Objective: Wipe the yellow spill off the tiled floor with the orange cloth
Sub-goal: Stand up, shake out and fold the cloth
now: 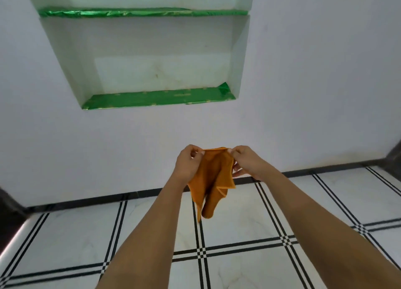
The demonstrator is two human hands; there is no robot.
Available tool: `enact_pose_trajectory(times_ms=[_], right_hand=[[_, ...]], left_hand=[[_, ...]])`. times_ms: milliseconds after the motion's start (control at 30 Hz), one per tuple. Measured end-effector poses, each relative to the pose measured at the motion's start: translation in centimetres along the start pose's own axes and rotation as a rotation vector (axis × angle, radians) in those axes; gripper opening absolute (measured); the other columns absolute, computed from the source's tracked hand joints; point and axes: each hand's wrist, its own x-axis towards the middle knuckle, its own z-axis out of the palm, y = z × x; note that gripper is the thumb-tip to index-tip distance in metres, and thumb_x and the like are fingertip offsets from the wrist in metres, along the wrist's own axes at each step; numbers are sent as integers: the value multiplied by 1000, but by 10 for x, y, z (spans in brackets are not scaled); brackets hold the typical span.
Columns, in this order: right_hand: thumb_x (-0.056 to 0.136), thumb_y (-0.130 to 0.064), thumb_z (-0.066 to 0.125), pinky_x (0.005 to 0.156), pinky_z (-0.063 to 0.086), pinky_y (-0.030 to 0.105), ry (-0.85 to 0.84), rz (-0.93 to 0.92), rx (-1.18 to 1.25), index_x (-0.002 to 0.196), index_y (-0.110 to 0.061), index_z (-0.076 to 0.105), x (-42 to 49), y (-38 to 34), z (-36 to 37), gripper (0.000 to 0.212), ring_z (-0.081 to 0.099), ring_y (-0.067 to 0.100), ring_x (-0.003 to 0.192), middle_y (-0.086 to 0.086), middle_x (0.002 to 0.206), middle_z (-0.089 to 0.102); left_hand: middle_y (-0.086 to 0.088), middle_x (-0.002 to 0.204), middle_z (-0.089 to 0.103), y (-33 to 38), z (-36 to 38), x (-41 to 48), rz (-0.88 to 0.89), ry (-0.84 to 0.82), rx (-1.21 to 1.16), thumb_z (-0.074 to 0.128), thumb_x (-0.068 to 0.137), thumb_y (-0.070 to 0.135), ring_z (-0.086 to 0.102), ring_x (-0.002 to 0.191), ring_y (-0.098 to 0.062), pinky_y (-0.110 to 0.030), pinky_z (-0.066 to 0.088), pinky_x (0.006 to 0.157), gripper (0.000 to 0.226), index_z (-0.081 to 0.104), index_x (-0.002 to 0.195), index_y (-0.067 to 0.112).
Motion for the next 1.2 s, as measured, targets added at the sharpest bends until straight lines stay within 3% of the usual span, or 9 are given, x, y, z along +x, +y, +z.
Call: enact_pose_trajectory(times_ms=[100,267,400,567,700,833,933,1033,1200], right_hand=[[98,-34,44,57,49,24,-117,-73,-101,94,-7,55,-7,1,-18,30,55,14,66,5,75,54],[87,-26,65,73,52,30,-268,-150,-223,110,-11,60,-25,10,-46,29,61,24,95,5,103,61],[89,-15,62,75,54,32,-229,-192,-268,99,-5,66,-36,17,-66,15,62,26,94,8,97,63],[87,-23,65,87,42,32,-96,-274,-453,104,-11,69,-47,18,-67,21,55,24,108,6,115,63],[87,-15,64,75,52,27,-67,-159,-196,103,-3,67,-55,12,-57,20,62,18,78,9,90,66],[78,-17,75,77,55,31,-39,-72,212,94,0,65,-69,1,-39,26,65,20,79,11,86,66],[78,-2,72,77,56,35,-2,-66,245,89,-5,61,-76,-8,-19,15,63,24,85,15,93,63],[83,8,59,73,56,36,-112,-100,53,103,-12,58,-86,-16,1,28,61,21,79,15,97,61],[85,0,62,78,51,28,-366,-276,-359,118,-18,54,-97,-23,11,38,59,22,100,11,120,59]], left_hand=[[-2,100,57,15,12,-15,-18,135,-20,49,96,27,52,88,-15,-22,42,70,23,57,110,11],[-3,103,57,24,23,-52,-82,248,46,50,96,27,53,93,-18,-27,43,76,25,57,112,9],[-1,101,56,23,20,-86,-78,121,165,55,93,27,52,94,-17,-28,41,76,14,59,102,17],[-1,100,61,14,11,-119,-125,-56,374,58,91,20,58,97,-20,-30,47,82,8,60,98,19],[-4,98,65,24,8,-137,-111,-74,299,58,91,15,61,94,-20,-29,52,80,12,64,101,14],[-3,102,63,32,0,-151,-98,-161,317,57,92,14,60,99,-21,-33,50,89,16,65,106,10],[-2,102,62,32,-6,-160,-86,-217,321,57,92,13,59,101,-22,-34,50,91,19,66,107,8],[-4,106,63,31,-14,-165,-72,-188,355,55,92,12,59,102,-24,-36,50,92,19,66,107,8],[-4,101,62,31,-26,-171,-26,-10,339,59,90,15,60,95,-21,-31,52,82,19,59,109,19]])
